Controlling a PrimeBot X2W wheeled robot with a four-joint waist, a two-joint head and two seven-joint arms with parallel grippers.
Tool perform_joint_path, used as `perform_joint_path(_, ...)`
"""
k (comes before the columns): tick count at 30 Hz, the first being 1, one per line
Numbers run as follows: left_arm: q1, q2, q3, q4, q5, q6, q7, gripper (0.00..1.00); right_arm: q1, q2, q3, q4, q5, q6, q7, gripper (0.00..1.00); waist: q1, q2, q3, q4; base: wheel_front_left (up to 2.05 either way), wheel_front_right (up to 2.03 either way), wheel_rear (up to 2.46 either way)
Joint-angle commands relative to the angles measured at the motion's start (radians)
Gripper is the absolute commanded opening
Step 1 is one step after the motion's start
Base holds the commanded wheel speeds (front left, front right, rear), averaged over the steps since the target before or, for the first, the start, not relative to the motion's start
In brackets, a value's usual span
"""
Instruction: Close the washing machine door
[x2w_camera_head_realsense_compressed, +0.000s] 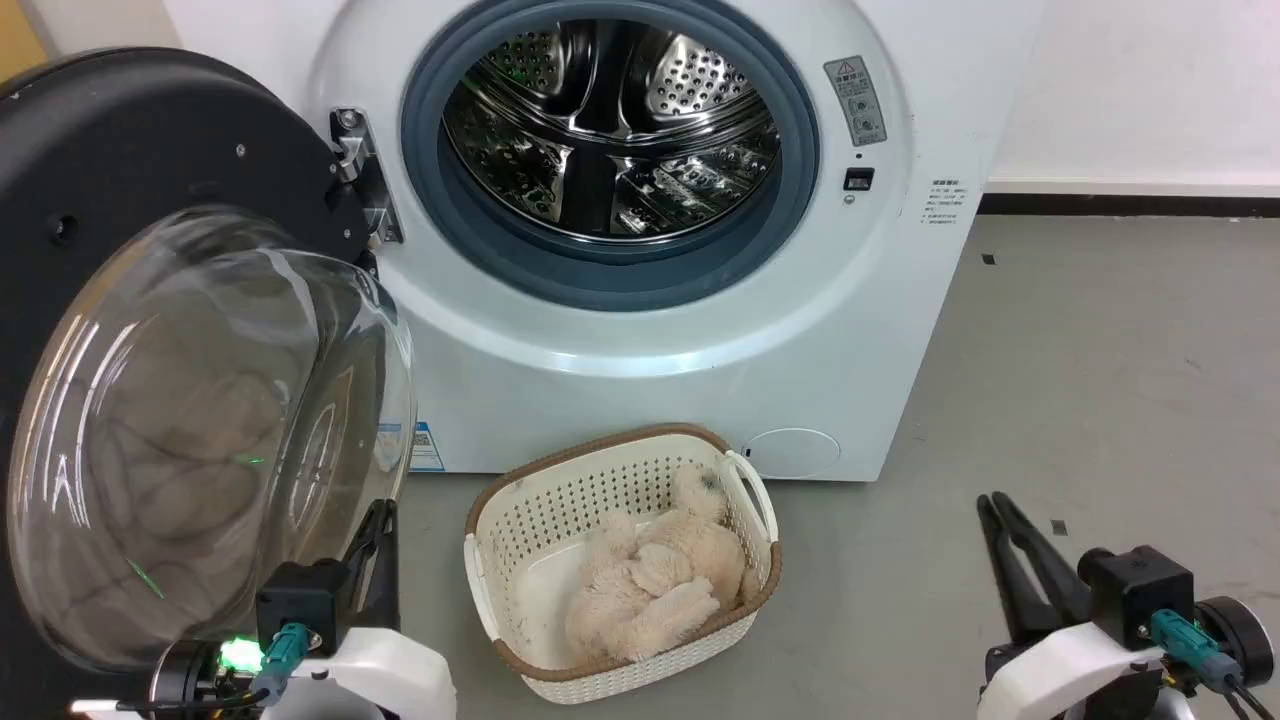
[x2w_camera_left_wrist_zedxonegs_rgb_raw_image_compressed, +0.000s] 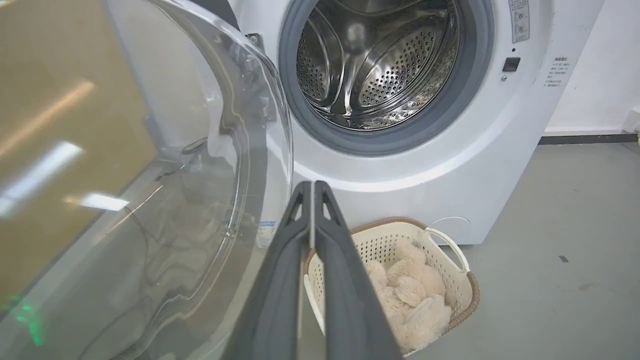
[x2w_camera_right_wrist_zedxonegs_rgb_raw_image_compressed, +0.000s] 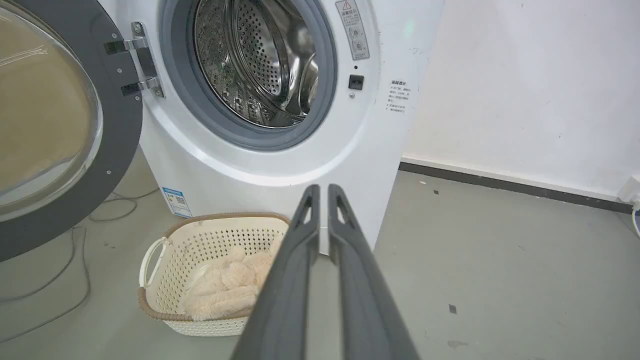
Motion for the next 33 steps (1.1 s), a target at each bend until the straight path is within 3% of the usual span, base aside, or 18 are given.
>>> perform_joint_path(1, 0.000, 0.000, -0.001, 0.000, 0.000, 0.000, 0.000, 1.00, 0.000, 0.000, 0.000, 0.000, 0.000, 0.000, 0.000, 1.00, 0.0000, -0.0001, 0.000, 0.000, 0.00, 0.00, 0.00)
perform_joint_path(33, 0.009, 0.000, -0.011, -0.002, -0.022, 0.019, -0.059, 1.00, 0.006, -0.015, 0.028, 0.005, 0.061, 0.000, -0.059, 1.00, 0.0000, -0.0001, 0.003, 0.051, 0.00, 0.00, 0.00)
